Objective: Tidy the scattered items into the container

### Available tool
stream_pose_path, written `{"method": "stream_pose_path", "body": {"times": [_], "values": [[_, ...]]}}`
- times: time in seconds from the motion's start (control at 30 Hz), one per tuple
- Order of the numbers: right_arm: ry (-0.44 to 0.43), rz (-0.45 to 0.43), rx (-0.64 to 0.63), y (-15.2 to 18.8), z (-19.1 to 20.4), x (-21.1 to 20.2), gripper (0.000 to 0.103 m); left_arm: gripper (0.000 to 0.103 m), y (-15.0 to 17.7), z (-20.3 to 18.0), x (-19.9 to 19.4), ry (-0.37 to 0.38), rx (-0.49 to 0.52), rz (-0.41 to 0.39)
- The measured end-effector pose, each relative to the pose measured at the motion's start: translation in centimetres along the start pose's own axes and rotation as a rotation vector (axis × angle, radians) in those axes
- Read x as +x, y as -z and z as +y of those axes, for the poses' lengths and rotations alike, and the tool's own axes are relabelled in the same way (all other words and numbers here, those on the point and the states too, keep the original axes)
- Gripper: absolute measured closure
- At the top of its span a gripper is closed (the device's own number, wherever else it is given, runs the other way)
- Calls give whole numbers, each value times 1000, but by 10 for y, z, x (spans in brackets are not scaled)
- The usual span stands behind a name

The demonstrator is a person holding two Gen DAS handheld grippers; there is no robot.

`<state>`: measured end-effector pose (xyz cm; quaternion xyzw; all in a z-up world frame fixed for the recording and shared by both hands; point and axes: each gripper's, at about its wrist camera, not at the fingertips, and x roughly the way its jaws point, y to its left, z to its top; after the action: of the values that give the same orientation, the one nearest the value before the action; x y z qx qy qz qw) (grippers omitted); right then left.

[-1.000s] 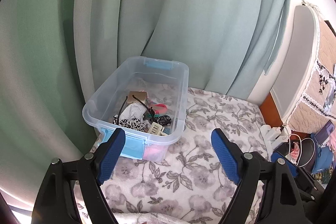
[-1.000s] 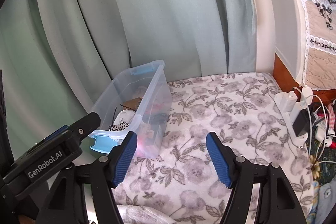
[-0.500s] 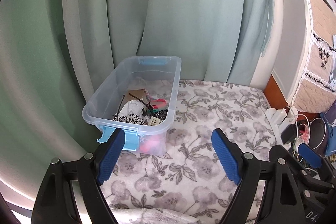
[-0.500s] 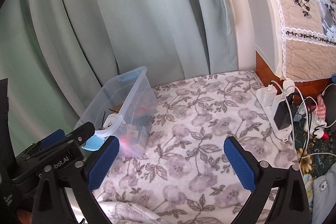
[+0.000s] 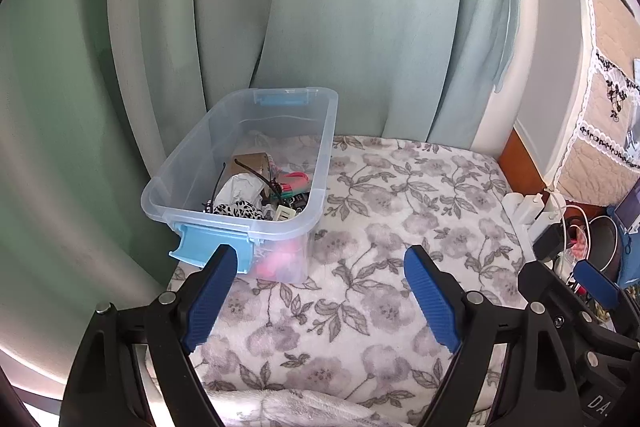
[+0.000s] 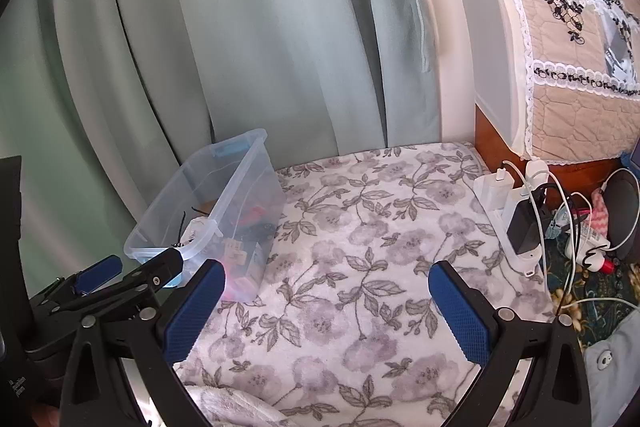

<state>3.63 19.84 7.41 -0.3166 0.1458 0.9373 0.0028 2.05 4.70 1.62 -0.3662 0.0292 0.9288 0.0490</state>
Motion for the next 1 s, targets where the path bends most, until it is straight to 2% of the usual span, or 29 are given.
{"method": "stream_pose_path", "body": {"times": [1.0], "values": [[36,43,-47,3,13,14,0,17,4,14,16,11,-39,40]]}}
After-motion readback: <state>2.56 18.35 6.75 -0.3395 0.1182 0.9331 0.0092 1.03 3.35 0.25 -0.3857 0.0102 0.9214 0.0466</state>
